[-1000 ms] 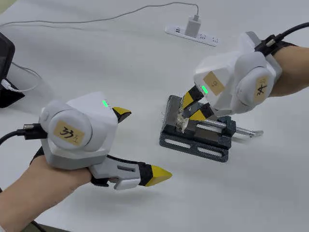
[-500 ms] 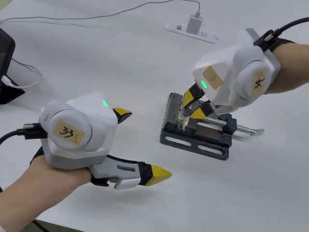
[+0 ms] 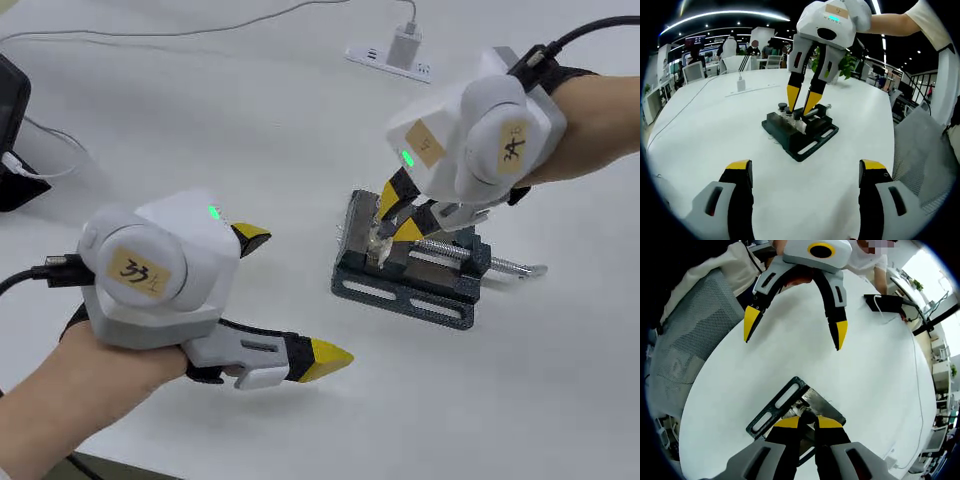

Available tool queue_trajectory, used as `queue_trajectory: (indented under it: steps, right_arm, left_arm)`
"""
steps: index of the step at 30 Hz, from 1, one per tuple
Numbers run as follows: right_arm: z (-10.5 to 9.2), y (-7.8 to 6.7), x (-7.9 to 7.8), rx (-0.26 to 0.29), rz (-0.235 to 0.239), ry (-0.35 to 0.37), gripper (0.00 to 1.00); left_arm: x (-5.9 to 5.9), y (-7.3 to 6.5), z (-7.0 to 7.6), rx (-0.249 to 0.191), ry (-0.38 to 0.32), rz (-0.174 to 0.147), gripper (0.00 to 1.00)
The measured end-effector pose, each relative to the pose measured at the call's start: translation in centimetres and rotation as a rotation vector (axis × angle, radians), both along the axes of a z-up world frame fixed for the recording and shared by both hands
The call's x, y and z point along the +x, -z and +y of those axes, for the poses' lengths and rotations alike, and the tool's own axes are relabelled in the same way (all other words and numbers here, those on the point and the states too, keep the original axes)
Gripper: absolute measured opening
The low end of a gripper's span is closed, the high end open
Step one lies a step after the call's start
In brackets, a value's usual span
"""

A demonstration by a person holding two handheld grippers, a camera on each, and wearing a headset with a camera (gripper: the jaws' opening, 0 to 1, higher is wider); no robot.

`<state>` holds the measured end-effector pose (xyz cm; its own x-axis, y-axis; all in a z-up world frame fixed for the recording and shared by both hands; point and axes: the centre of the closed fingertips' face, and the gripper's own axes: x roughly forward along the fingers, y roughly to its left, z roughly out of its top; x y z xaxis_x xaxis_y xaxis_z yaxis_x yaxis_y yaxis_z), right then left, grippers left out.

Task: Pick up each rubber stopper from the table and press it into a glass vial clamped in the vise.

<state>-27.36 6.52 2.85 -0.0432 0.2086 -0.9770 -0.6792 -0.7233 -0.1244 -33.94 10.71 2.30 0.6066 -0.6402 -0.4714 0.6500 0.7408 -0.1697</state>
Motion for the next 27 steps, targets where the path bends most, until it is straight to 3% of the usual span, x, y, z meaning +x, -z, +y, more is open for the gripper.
queue_trajectory:
  steps: [9,14,27]
  right_arm:
    - [0.25,-0.03,-0.25,-0.053,-0.025,0.008,0.05]
    - [0.51,-0.05,-0.25,-0.076,0.012,0.129,0.05]
    - [0.72,0.11,0.08,-0.106,0.062,0.339,0.04]
  left_arm:
    - [-0.13,-0.02,-0.09,-0.005,0.003,0.002,0.85]
    - [-0.19,0.01,-0.03,-0.005,0.002,0.003,0.85]
    - [0.03,-0.16,-0.19,-0.007,0.005,-0.001,0.84]
